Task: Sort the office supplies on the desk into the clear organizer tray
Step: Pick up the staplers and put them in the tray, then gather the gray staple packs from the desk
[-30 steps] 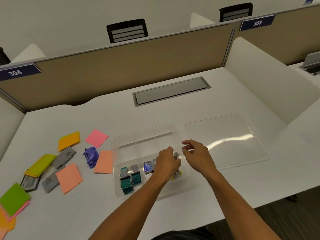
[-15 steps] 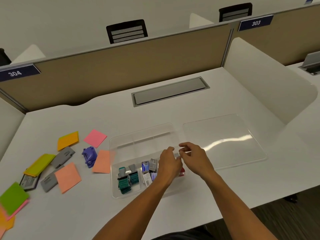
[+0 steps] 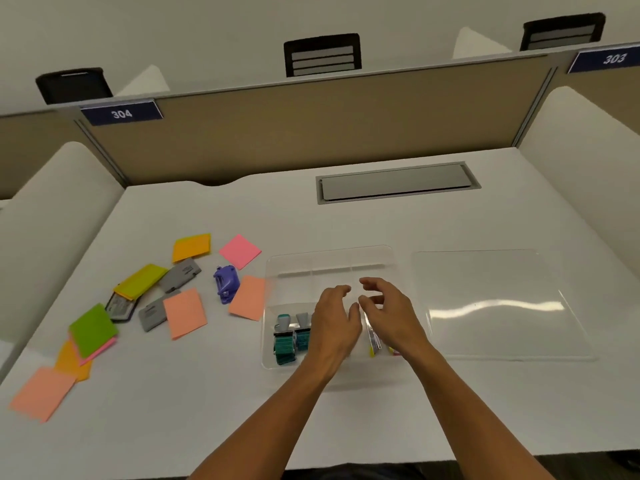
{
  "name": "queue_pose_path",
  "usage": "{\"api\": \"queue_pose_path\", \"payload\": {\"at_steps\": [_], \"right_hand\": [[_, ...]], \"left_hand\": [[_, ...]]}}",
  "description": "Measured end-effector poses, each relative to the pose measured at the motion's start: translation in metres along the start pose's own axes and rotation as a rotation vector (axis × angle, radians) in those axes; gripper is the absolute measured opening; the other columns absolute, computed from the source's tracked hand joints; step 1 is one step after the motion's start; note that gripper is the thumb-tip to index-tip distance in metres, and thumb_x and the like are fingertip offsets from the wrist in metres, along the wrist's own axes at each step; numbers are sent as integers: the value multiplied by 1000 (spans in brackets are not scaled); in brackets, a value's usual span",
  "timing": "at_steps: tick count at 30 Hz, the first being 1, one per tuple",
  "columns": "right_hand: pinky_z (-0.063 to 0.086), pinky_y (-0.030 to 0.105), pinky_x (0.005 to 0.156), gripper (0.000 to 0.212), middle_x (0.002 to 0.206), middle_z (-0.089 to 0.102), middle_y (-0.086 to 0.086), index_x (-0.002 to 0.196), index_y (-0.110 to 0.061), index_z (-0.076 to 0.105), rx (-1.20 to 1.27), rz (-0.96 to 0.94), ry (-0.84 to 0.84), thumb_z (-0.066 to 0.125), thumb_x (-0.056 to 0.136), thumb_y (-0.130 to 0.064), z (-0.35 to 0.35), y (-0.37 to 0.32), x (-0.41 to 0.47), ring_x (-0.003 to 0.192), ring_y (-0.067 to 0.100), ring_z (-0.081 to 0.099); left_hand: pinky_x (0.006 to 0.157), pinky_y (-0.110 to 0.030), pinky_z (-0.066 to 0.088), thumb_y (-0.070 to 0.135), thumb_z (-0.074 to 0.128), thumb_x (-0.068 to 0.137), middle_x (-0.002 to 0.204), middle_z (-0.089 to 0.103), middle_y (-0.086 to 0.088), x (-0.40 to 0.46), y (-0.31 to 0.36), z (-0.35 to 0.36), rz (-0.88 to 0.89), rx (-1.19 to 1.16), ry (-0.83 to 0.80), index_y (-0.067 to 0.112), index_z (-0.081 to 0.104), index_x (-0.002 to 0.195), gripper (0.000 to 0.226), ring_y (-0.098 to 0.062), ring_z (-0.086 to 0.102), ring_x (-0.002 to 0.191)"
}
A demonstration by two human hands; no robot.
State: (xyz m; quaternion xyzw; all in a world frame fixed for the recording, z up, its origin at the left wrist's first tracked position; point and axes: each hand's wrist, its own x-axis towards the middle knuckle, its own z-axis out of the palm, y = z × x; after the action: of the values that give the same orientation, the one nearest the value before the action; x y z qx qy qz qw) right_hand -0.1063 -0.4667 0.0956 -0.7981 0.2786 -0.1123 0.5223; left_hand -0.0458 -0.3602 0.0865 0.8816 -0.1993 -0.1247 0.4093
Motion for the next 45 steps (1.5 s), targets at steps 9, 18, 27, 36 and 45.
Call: {"api": "queue_pose_path", "payload": {"at_steps": [9, 18, 27, 36, 45], "right_hand": [[54, 32, 91, 41, 137, 54, -2, 135, -23, 51, -62, -64, -172, 61, 95, -25, 58, -33, 3, 103, 7, 55], [50, 22, 81, 43, 138, 53, -5, 135, -30, 49, -161, -168, -314, 62, 94, -32, 118, -62, 11, 101, 6, 56], [46, 23, 87, 48, 143, 48, -7, 137, -31, 45, -287, -237, -433, 61, 92, -38, 184, -75, 16, 102, 4, 51], [44, 25, 91, 61, 148, 40, -2, 145, -29, 34, -375, -209, -509, 60, 92, -43, 238, -77, 22, 120, 14, 54], [46, 31, 95, 61, 148, 40, 0, 146, -28, 33, -402, -204, -538, 61, 93, -36, 270, -92, 42, 115, 13, 54]], "left_hand": [[97, -28, 47, 33, 60, 91, 136, 53, 7, -2, -45, -66, -87, -1, 196, 28, 52, 129, 39, -13, 55, 118], [99, -25, 41, 31, 63, 90, 135, 53, 4, -14, -100, -129, -181, 24, 332, 25, 55, 127, 38, -14, 52, 121], [100, -29, 43, 33, 63, 89, 140, 48, 1, -23, -156, -173, -293, 77, 351, 24, 51, 131, 44, -16, 50, 125], [104, -33, 40, 31, 64, 90, 147, 38, -4, -17, -213, -213, -360, 90, 321, 20, 43, 140, 55, -22, 42, 132], [110, -38, 37, 21, 64, 89, 144, 41, -13, 18, -262, -253, -339, 95, 323, 7, 41, 140, 57, -27, 39, 134]]}}
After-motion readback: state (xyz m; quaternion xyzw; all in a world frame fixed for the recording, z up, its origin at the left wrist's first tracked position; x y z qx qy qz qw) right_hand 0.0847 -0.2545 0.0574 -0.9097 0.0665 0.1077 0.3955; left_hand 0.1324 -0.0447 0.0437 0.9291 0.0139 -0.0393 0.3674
